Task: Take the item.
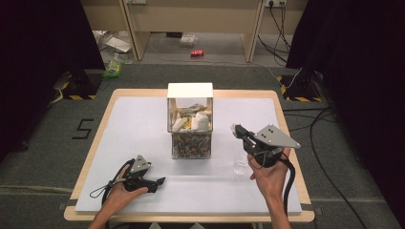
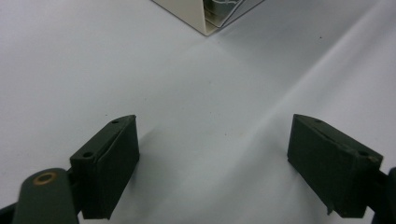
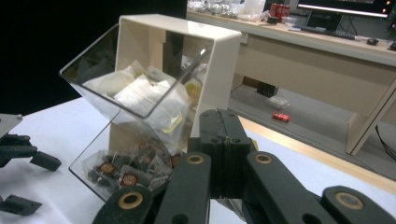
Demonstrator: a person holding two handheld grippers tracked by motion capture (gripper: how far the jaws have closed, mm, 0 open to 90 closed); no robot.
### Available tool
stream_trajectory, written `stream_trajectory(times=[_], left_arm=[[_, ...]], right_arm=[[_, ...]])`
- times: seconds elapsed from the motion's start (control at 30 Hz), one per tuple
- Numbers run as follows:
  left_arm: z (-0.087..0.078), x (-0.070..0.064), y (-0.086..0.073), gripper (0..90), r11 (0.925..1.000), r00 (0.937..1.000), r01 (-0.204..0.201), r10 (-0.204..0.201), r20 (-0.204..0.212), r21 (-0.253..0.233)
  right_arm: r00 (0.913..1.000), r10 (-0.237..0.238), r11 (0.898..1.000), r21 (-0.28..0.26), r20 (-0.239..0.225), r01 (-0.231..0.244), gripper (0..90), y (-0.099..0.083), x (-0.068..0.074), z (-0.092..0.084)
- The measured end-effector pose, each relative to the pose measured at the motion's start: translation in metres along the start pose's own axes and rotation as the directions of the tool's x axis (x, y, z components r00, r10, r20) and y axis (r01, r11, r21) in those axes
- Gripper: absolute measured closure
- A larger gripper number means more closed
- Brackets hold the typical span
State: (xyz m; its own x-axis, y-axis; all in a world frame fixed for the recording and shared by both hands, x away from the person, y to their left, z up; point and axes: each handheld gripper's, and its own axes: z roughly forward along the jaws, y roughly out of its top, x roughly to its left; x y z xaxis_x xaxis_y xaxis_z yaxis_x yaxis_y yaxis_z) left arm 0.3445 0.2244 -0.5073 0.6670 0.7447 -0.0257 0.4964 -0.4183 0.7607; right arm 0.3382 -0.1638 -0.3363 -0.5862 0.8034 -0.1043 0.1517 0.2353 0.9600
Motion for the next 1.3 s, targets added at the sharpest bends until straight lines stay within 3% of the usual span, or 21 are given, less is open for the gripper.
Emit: stream_trajectory(times=[0.37,0.87,1.3], left_arm=[[0.000,0.000,0.000,15.7,1.0000,1.0000,0.000,0.000,0.000,0.000],[0.000,0.000,0.000,15.7,1.0000,1.0000,0.000,0.000,0.001,-0.001],[0.000,0.000,0.000,15.7,1.0000,1.0000,0.000,0.000,0.000,-0.001]], right_arm=[[0.9994,0.028,0.999,0.043,0.018,-0.029,90.0,-0.021,-0.007,-0.004],[0.9977,0.068,0.991,0.114,-0.007,-0.067,90.0,-0.052,-0.005,-0.006],[0.9954,0.096,0.986,0.137,-0.011,-0.093,90.0,-0.067,-0.009,-0.007]])
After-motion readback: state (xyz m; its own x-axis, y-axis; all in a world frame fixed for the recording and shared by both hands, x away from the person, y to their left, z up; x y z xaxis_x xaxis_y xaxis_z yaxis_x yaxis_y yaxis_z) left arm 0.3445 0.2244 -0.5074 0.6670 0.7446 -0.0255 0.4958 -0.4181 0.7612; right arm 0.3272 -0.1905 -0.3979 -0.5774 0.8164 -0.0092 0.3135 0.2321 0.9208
